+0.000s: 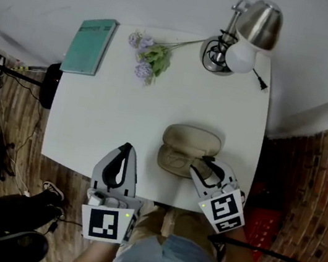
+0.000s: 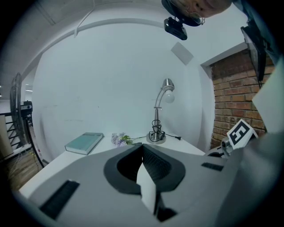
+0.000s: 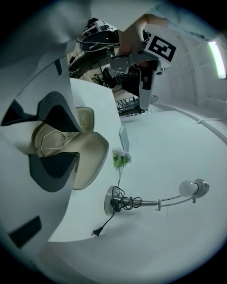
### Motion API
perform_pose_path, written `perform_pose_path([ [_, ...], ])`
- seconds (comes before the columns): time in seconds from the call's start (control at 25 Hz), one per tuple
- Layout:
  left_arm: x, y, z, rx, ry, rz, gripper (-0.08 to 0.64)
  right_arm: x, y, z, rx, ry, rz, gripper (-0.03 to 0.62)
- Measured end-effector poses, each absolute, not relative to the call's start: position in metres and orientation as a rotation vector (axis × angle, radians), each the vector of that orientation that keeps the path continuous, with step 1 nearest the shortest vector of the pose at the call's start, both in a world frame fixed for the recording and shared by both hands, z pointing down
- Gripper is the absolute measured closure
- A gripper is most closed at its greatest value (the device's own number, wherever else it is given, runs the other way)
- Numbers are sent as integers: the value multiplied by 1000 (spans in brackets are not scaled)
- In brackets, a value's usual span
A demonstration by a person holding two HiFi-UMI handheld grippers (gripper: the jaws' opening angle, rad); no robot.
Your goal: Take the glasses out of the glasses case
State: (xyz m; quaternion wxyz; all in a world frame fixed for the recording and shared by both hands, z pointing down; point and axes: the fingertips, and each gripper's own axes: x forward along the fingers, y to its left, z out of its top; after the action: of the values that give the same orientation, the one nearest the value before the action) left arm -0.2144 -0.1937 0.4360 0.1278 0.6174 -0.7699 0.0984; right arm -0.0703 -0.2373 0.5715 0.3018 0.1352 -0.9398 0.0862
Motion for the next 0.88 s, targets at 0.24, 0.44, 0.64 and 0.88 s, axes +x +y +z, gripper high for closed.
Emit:
perform_pose_path([
  [0.24, -213, -192, 446, 1761, -2235, 311, 554, -64, -232, 591, 312, -2430, 257, 451],
  [0.44, -211, -194, 449, 1748, -2234, 324, 554, -58, -228, 605, 267, -2378, 235, 465],
  [0.64, -208, -196, 446, 1762, -2241, 317, 554, -61, -224, 611, 225, -2333, 177, 503],
  [0.88, -212, -194, 446, 1742, -2253, 315, 554, -63, -225, 609, 175, -2308, 119, 532],
])
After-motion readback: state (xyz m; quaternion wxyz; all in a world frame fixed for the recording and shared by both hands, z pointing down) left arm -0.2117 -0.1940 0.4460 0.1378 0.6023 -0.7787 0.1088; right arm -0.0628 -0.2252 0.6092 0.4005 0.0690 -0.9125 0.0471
